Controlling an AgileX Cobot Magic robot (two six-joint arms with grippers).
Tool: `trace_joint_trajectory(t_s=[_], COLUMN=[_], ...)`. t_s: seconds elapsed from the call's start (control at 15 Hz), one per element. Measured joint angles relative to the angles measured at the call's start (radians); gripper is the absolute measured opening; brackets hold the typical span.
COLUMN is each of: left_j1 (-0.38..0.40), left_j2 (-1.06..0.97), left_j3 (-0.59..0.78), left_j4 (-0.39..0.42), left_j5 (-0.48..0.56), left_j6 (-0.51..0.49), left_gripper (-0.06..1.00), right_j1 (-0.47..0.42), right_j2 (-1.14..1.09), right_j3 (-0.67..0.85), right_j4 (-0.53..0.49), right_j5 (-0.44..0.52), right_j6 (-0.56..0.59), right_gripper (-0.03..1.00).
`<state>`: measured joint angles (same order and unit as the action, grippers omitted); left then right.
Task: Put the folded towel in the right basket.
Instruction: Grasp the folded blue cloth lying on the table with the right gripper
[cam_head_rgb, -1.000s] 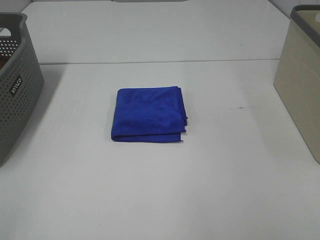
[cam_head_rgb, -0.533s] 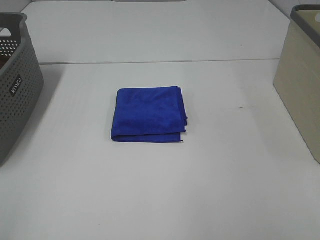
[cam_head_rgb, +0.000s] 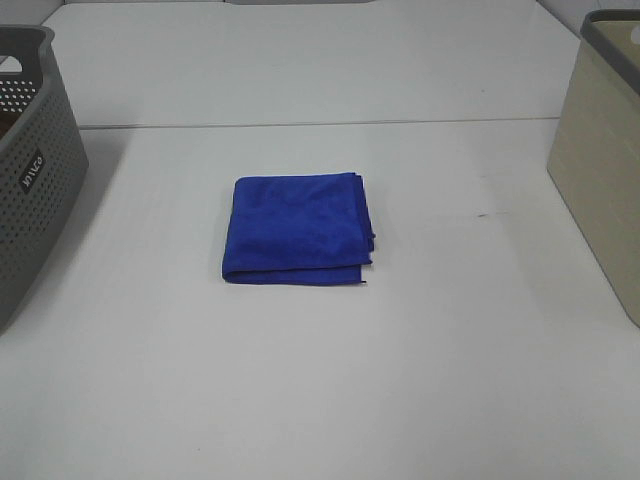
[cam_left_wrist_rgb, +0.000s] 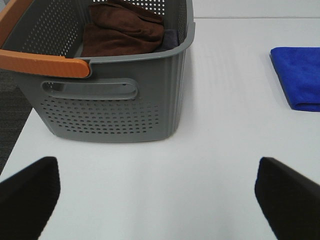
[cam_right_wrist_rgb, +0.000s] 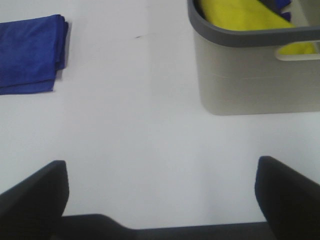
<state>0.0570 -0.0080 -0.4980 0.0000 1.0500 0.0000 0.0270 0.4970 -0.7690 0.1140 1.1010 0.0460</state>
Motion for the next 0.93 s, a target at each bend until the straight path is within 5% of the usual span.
trace_joint_trajectory(t_s=[0.53,0.93], left_j1=[0.0,0.0], left_j2=[0.0,0.0], left_j3=[0.0,0.0], left_j4=[0.0,0.0], left_j5=[0.0,0.0], left_j6=[0.0,0.0], left_gripper=[0.99,0.99], right_j1=[0.004,0.229], right_j2=[0.791,1.251], right_j3=[-0.571,-0.702], right_j4=[0.109,0.369], right_j5=[0.003,-0.204], right_j6=[-0.04,-0.117], right_gripper=[0.96,0.95])
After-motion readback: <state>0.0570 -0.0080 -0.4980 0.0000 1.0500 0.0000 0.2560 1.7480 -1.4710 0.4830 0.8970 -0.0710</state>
